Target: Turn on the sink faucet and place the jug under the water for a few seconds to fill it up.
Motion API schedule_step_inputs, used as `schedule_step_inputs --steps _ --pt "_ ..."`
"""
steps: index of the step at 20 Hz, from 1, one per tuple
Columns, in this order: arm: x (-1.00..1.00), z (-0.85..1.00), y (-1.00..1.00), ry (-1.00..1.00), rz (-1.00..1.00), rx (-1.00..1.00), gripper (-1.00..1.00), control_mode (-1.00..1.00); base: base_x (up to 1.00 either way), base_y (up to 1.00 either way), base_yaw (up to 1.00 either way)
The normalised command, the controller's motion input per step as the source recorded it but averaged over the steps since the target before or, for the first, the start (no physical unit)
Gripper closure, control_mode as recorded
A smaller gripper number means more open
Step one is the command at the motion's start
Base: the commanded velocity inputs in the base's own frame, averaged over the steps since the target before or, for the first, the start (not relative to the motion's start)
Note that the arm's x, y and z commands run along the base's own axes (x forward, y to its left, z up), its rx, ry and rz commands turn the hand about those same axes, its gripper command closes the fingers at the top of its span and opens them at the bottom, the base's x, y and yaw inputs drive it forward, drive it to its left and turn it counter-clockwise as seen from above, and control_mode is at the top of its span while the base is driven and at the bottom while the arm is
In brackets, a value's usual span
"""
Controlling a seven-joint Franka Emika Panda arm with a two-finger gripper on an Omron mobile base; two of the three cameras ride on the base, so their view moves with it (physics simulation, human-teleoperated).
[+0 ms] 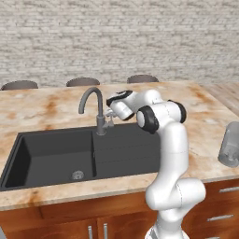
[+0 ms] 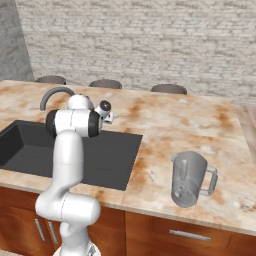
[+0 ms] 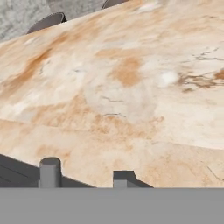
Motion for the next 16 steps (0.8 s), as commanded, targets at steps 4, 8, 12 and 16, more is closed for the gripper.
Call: schedule_step_inputs --steps 4,8,12,16 --pt "-0.14 0.00 -0.33 0.00 -0.10 0.00 1.00 -1.00 0.00 0.00 0.00" --pt "-0.15 0.00 -0.34 0.00 -0.10 0.00 1.00 -1.00 0.00 0.00 0.00" --pt "-0.18 0.00 -0.38 0.00 -0.10 0.00 1.00 -1.00 0.00 0.00 0.00" --pt "-0.18 0.00 -0.40 0.00 -0.10 0.00 1.00 -1.00 0.00 0.00 0.00"
